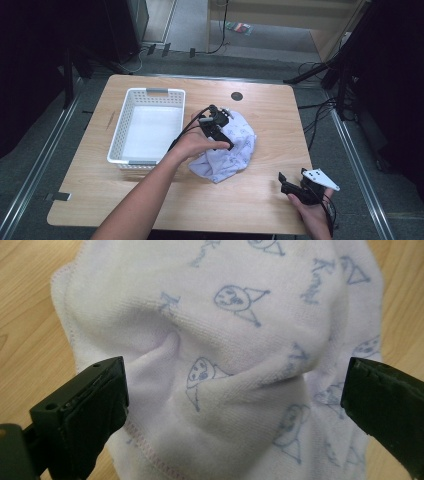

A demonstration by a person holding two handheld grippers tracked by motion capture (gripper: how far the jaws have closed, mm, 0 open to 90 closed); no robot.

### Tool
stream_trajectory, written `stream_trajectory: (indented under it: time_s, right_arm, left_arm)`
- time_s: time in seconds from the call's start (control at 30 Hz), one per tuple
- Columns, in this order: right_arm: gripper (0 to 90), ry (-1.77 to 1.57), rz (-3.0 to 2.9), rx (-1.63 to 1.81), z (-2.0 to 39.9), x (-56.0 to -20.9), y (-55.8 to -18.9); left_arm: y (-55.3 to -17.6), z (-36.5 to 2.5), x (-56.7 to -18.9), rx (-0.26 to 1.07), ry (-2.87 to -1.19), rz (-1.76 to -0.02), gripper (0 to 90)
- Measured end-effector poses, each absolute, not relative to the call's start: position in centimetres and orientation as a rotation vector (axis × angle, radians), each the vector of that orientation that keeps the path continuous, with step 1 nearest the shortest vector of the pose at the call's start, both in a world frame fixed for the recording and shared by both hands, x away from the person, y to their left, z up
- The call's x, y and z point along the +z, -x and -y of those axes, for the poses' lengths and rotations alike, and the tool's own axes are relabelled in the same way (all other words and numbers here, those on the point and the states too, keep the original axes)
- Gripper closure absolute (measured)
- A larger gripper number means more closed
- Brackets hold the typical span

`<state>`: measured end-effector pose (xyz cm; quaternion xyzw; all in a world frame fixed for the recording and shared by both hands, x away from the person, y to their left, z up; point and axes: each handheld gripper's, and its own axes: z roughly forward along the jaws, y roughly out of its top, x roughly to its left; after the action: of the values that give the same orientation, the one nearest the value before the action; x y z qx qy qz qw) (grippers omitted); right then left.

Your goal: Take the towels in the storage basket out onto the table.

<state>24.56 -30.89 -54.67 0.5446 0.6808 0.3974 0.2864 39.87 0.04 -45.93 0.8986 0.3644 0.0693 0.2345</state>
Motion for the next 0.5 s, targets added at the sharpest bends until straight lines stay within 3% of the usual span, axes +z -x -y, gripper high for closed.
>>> stream_trajectory:
  time_s: [0.5]
  right_arm:
    - [13.7, -1.459, -1.818, 1.058, 30.9, -54.7, -24.6]
  left_arm:
    - [-39.2, -3.1, -43.4, 0.279, -2.431, -1.017, 0.0]
